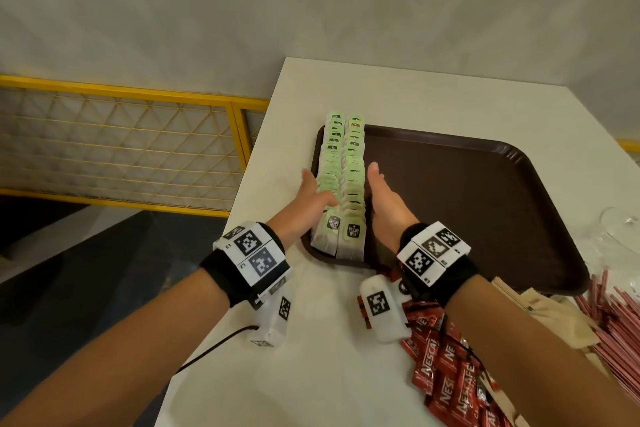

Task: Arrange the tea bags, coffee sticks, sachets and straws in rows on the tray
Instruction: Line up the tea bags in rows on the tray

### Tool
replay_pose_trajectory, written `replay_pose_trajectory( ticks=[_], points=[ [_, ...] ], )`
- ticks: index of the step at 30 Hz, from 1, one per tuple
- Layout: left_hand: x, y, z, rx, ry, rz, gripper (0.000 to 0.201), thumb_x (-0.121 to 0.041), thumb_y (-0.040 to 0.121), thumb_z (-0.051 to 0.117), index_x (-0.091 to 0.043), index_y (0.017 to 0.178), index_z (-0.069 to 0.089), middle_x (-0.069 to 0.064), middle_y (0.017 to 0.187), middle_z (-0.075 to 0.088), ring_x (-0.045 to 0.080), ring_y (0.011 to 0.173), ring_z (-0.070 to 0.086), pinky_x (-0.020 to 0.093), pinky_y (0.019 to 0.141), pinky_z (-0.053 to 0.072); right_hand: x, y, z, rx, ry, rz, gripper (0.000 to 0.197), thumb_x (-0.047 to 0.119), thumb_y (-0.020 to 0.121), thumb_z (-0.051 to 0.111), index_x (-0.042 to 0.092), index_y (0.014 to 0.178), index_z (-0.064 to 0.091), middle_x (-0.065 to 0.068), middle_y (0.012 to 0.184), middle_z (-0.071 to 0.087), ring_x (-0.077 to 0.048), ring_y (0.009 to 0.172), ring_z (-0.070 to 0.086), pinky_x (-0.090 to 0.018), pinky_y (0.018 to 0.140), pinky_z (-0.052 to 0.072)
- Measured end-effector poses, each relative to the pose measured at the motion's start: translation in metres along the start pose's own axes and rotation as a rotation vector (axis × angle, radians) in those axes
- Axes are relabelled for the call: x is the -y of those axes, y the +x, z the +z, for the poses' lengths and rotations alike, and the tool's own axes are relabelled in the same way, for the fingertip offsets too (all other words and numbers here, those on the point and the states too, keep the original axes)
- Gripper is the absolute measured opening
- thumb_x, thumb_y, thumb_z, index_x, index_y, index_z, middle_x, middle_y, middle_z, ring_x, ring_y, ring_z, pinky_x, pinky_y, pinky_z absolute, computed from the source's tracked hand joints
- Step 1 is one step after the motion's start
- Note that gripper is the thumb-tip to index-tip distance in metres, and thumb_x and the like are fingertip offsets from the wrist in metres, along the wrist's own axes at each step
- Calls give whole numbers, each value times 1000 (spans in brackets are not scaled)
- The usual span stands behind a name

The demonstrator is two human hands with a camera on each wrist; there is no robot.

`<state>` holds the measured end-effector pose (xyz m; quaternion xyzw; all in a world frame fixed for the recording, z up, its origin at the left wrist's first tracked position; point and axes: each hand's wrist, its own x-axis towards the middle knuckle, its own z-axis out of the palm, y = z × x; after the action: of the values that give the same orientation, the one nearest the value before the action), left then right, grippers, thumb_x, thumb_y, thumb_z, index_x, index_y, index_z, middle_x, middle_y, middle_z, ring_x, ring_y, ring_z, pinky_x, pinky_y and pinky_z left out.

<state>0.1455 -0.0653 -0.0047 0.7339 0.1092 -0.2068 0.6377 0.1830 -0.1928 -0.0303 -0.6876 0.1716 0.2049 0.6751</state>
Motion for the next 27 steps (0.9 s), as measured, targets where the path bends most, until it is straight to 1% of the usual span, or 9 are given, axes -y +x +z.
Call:
replay_pose_trajectory(
  ticks=[2, 6, 9, 12, 15, 17, 19, 22, 27],
  points=[
    [-8, 4, -1, 2, -67, 3, 73, -9, 98, 35, -13, 147, -20, 3, 157, 9, 17, 143, 15, 24, 106, 21, 10, 7, 2, 13, -27, -12, 89, 72, 85, 32, 18, 151, 8, -5, 156, 21, -23, 141, 26, -40, 116, 22],
    [-16, 6, 5, 32, -129, 27, 64, -10, 100, 32, -12, 148, -10, 4, 153, 23, 10, 129, 32, 11, 81, 30, -20, 81, -9, 118, 17, 27, 143, 95, 30, 48, 27, 150, 10, -1, 155, 23, -23, 140, 30, -49, 113, 27],
    [-12, 10, 8, 35, -124, 57, 59, -9, 100, 31, -12, 149, -2, 0, 146, 32, 3, 111, 33, 8, 73, 32, -17, 77, -4, 118, -20, 31, 135, 92, 37, 42, 27, 150, 10, -3, 155, 26, -23, 140, 29, -49, 114, 25],
    [-11, 18, 5, 0, -151, 28, 63, -10, 100, 32, -11, 149, -8, 3, 151, 26, 10, 129, 32, 11, 79, 29, 1, 58, -2, 50, -65, 6, 128, 90, 44, 35, 22, 151, 10, -4, 155, 23, -22, 141, 27, -46, 115, 23],
    [-15, 34, -4, -46, -161, -7, 66, -15, 101, 32, -11, 148, -14, 7, 154, 21, 19, 139, 25, 17, 88, 28, 32, 43, -1, -17, -75, -9, 92, 74, 83, 29, 15, 151, 7, -3, 158, 11, -21, 145, 16, -41, 118, 16],
    [-17, 51, -9, -69, -159, -2, 67, -26, 102, 31, -11, 148, -14, 6, 156, 14, 19, 142, 17, 22, 101, 24, 42, 55, -4, -42, -48, 14, 82, 66, 91, 26, 14, 151, 7, -3, 158, 8, -21, 145, 12, -40, 118, 14],
    [-21, 68, -14, -74, -131, 16, 67, -42, 101, 23, -12, 148, -14, 3, 158, 4, 16, 145, 5, 29, 113, 12, 48, 69, 1, -46, -70, 18, 94, 77, 81, 28, 15, 151, 11, -3, 158, 13, -22, 144, 17, -41, 118, 18],
    [-26, 86, -18, -46, -106, 8, 77, -64, 92, 11, -17, 150, -8, -2, 157, 7, 15, 145, 6, 33, 117, 7, 33, 127, -2, -6, -119, 13, 140, 99, 34, 29, 21, 150, 20, -1, 154, 27, -22, 140, 29, -43, 115, 25],
    [5, 137, -27, 42, -72, 51, 126, -99, 48, 24, -26, 150, 15, 2, 159, 4, 18, 145, 10, 42, 118, 17, 38, 118, 7, 34, -98, 30, 123, 88, 46, 36, 23, 150, 19, 0, 155, 26, -22, 138, 33, -45, 112, 31]
  ],
)
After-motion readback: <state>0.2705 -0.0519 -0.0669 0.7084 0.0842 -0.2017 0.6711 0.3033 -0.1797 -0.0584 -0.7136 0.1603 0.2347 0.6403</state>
